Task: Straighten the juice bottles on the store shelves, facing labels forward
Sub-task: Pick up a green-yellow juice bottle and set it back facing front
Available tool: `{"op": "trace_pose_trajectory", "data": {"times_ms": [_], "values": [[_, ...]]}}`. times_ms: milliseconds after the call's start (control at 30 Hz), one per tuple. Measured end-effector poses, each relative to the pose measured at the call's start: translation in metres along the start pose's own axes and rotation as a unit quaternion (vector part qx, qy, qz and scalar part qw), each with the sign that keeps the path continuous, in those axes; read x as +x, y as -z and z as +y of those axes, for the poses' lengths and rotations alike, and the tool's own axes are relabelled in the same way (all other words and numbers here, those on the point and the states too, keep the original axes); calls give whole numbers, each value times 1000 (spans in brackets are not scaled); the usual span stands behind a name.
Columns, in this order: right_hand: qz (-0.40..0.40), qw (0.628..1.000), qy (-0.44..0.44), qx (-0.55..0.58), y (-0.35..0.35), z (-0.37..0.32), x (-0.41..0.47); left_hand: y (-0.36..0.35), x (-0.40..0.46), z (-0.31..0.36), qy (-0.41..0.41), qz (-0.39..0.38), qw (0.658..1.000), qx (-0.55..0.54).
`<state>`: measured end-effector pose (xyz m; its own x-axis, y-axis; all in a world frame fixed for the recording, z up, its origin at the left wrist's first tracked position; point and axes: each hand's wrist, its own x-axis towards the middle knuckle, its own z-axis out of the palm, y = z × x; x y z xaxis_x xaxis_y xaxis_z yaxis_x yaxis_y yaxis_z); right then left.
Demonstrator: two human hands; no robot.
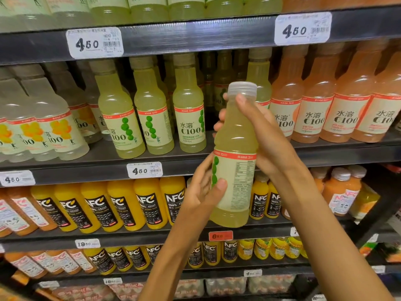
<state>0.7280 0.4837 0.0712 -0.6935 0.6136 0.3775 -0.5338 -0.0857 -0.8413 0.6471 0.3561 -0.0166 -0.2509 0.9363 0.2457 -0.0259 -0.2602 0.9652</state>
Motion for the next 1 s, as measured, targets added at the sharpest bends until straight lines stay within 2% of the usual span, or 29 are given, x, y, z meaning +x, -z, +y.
{"op": "trace_pose_trajectory", "data": {"times_ms": [100,167,367,433,533,700,1000], "values": [[-39,999,4,37,1,0,2,-3,0,-3,73,-40,996,-33],[-22,1000,13,9,0,2,2,-4,3,-5,83,-31,995,-42],[73,975,41,-208,-1,6,-1,-9,21,-6,16,64,998,15],[112,964,66,-232,-3,9,1,-12,29,-5,-3,74,997,21],[148,962,100,-205,-7,2,10,-17,39,-5,-15,74,997,13],[128,959,122,-221,-1,-12,27,-10,59,-2,-21,59,997,48],[88,950,107,-281,7,-15,51,4,86,-4,-59,99,985,126]]}}
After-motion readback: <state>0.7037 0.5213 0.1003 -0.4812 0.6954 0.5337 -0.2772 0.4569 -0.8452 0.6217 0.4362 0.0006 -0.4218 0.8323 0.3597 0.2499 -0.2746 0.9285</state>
